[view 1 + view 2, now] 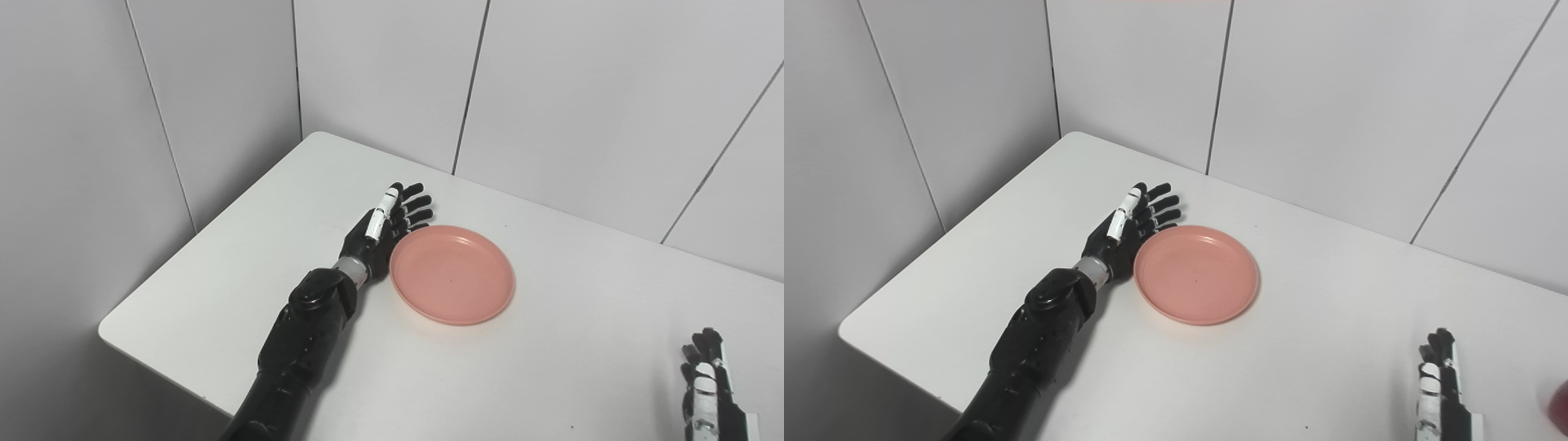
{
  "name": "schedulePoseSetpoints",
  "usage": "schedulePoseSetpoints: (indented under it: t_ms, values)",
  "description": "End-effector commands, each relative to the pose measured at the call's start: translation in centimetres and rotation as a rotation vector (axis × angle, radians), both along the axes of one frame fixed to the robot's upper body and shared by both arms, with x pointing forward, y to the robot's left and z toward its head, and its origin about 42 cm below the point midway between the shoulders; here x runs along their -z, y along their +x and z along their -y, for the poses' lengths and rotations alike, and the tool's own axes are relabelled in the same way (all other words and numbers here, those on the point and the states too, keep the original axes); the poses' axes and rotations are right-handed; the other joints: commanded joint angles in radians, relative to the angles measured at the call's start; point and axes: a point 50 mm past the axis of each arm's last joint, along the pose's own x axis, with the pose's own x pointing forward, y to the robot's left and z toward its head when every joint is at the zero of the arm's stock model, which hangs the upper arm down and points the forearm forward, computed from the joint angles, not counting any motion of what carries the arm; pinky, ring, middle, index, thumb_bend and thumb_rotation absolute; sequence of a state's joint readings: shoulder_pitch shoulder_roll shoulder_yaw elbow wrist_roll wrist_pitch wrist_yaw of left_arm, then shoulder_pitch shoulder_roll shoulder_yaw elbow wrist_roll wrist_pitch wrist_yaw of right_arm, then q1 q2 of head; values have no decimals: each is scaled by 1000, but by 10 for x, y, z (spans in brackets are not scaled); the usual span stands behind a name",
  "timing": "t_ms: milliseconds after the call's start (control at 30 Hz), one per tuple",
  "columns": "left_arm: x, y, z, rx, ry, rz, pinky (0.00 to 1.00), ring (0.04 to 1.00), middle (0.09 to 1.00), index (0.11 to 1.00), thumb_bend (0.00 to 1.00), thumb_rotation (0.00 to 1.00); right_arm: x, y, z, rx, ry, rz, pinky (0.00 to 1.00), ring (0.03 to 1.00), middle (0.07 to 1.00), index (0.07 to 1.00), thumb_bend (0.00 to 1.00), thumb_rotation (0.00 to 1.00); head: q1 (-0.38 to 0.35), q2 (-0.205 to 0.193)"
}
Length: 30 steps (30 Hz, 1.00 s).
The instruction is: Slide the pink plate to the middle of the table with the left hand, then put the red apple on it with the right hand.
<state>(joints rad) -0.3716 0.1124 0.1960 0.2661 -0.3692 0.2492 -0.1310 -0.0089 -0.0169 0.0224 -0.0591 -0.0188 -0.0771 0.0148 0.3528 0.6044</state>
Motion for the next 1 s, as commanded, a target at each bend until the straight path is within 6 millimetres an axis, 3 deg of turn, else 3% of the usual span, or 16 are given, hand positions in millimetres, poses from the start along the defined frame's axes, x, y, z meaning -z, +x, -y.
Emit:
schedulePoseSetpoints:
  t_ms: [0, 967]
  values:
    - [-2, 0, 8, 3, -16, -12, 858, 866, 873, 857, 350, 1000, 6, -4, -1, 1, 10, 13, 999, 965, 971, 973, 87, 1000, -5, 2]
    - [9, -15, 48, 53, -37, -30, 868, 874, 882, 875, 333, 1000, 6, -5, -8, 17, -14, -12, 1000, 955, 959, 967, 100, 1000, -72, 21]
